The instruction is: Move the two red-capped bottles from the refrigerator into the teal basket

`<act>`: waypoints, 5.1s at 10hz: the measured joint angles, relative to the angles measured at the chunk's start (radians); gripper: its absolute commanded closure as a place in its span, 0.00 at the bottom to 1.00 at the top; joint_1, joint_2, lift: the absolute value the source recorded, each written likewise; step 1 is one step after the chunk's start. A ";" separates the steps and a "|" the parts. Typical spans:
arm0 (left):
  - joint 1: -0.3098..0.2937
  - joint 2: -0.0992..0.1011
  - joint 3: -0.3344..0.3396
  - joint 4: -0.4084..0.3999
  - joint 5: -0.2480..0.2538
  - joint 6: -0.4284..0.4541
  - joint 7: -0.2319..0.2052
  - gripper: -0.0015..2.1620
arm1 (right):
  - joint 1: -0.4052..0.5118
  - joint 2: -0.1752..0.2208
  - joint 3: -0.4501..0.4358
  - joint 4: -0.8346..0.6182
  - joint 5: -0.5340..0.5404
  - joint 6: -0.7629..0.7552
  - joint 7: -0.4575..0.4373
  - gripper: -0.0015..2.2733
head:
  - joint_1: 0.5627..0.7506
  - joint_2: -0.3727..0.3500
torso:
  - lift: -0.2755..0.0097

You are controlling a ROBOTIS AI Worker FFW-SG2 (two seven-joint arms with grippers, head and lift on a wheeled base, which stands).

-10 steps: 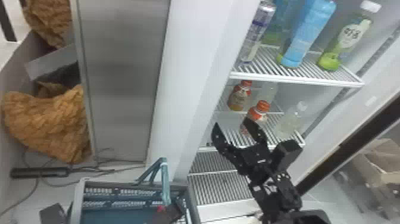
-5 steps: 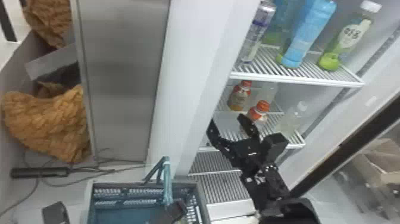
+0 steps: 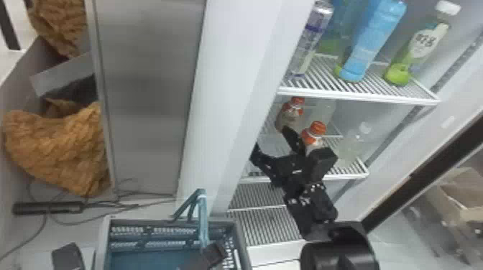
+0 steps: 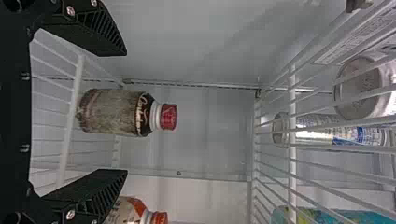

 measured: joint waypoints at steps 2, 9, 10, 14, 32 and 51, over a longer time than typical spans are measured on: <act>0.000 0.000 -0.001 0.000 -0.001 0.000 0.001 0.53 | -0.043 0.000 0.002 0.056 0.012 -0.023 -0.009 0.05 | 0.70 0.03 | 0.18; -0.005 0.000 -0.004 0.000 -0.002 -0.001 0.001 0.53 | -0.144 -0.008 0.031 0.194 0.023 -0.059 -0.022 0.04 | 0.70 0.03 | 0.18; -0.005 0.000 -0.004 0.000 -0.002 -0.002 0.001 0.53 | -0.162 -0.008 0.039 0.211 0.021 -0.059 -0.028 0.04 | 0.70 0.03 | 0.18; -0.005 0.002 -0.004 0.000 -0.001 -0.002 0.001 0.53 | -0.230 -0.008 0.058 0.303 0.024 -0.059 -0.046 0.03 | 0.70 0.03 | 0.18; -0.027 0.001 -0.021 0.016 0.000 -0.005 0.001 0.53 | -0.440 -0.042 0.205 0.513 -0.056 0.038 -0.088 0.16 | 0.70 0.03 | 0.18; -0.003 0.005 -0.014 0.019 0.011 -0.024 -0.004 0.53 | 0.095 -0.036 0.048 -0.251 -0.049 0.179 -0.101 0.36 | 0.70 0.03 | 0.18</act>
